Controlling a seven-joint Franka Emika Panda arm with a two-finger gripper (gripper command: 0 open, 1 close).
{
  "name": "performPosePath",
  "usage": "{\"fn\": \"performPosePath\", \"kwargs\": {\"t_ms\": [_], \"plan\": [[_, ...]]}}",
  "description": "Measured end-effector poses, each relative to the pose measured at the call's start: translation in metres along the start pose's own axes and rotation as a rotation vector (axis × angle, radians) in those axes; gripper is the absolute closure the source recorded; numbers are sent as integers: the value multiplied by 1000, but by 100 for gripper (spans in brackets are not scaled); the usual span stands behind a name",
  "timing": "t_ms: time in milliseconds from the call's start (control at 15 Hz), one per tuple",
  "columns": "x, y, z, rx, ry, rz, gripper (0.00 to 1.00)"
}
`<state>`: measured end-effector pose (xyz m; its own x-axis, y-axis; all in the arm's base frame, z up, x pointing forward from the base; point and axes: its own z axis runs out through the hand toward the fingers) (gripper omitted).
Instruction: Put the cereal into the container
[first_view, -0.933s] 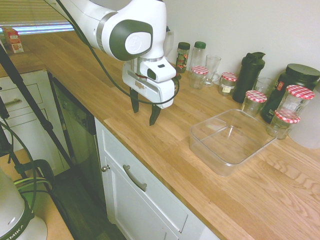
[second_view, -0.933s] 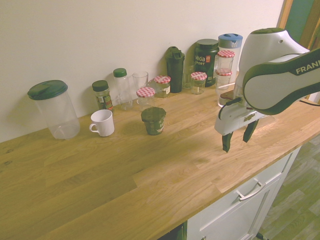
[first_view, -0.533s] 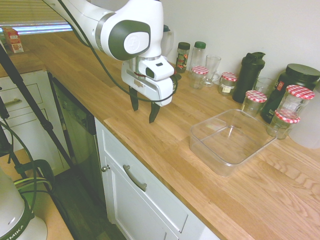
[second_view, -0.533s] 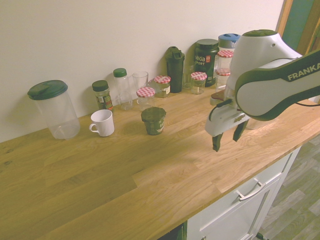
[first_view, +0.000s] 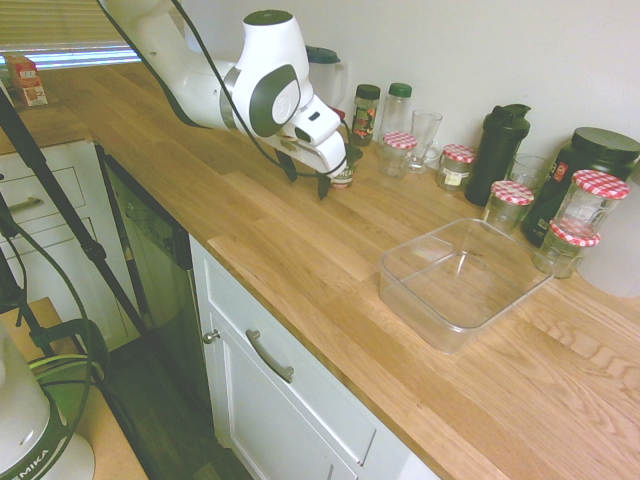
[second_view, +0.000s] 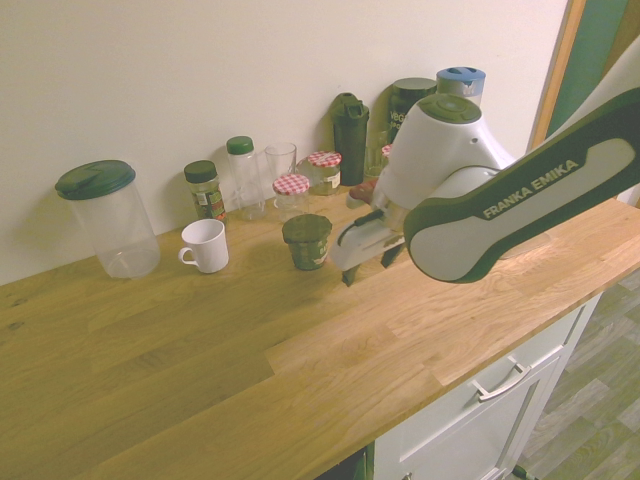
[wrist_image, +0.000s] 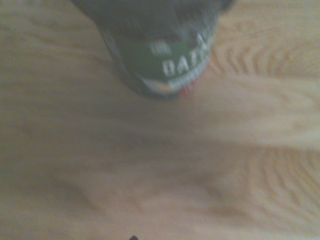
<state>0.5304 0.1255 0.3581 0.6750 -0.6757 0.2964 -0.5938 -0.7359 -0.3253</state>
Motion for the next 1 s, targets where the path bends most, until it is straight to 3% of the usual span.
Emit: {"fn": "performPosePath", "kwargs": {"t_ms": [600,1000], "plan": [[20,-49,42,124,143,-32,0],[22,-54,64,139,179,-28,0]]}}
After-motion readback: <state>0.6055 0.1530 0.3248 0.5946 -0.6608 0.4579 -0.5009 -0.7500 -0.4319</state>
